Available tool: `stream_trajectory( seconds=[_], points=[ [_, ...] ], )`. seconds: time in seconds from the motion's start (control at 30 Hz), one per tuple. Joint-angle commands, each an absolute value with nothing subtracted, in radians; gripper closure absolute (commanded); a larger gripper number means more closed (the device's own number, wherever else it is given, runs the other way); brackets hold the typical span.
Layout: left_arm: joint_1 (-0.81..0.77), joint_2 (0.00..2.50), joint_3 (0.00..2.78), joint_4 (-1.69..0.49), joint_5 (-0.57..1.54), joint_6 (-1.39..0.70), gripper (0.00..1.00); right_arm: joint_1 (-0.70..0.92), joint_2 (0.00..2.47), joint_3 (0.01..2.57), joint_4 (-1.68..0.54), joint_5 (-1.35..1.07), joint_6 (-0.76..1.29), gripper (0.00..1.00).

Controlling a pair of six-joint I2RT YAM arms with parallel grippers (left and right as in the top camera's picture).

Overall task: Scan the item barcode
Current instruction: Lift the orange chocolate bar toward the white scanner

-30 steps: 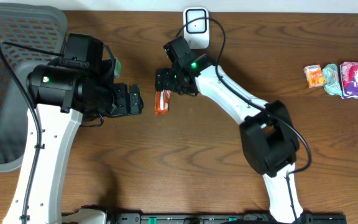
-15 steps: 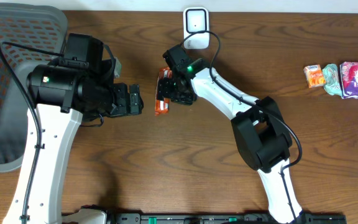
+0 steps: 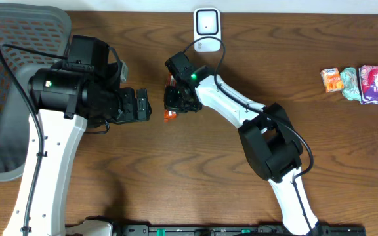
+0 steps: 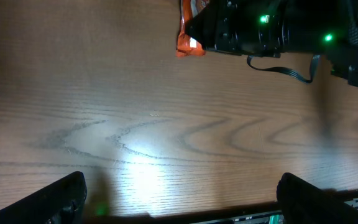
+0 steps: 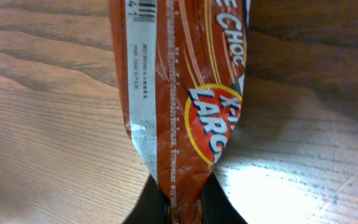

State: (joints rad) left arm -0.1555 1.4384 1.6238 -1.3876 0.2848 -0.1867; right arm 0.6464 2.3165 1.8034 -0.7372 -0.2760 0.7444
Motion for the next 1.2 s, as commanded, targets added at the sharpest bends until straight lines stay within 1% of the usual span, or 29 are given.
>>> stream_trajectory(
  seconds=[0.0, 0.17, 0.27, 0.47, 0.67, 0.77, 0.97, 1.07, 1.17],
  points=[
    [-0.160, 1.442, 1.621, -1.391, 0.278, -0.193, 0.02, 0.645, 2.340, 1.834, -0.810, -0.143, 0.673, 0.98],
    [-0.160, 1.442, 1.621, -1.391, 0.278, -0.193, 0.02, 0.638, 2.302, 1.968, -1.072, 0.198, 0.599, 0.98],
    [-0.160, 1.442, 1.621, -1.391, 0.278, -0.193, 0.02, 0.649, 2.301, 2.030, -1.180, 0.362, 0.575, 0.99],
    [-0.160, 1.442, 1.621, -1.391, 0.278, -0.193, 0.02, 0.653, 2.302, 2.018, -1.292, 0.607, 0.575, 0.98],
    [-0.160, 1.442, 1.621, -1.391, 0.278, -0.193, 0.02, 0.653, 2.309, 1.954, -1.309, 0.789, 0.683, 0.98],
    [-0.160, 1.442, 1.621, -1.391, 0.278, -0.193, 0.02, 0.654, 2.309, 1.878, -1.268, 0.838, 0.702, 0.98],
    [-0.160, 1.442, 1.621, -1.391, 0.278, -0.193, 0.02, 0.665, 2.309, 1.736, -1.144, 0.834, 0.702, 0.98],
    [-0.160, 1.442, 1.621, -1.391, 0.278, -0.193, 0.02, 0.675, 2.309, 1.683, -1.103, 0.786, 0.702, 0.99],
    [-0.160, 1.442, 1.621, -1.391, 0.278, -0.193, 0.02, 0.689, 2.307, 1.686, -1.105, 0.688, 0.701, 0.96]
  ],
)
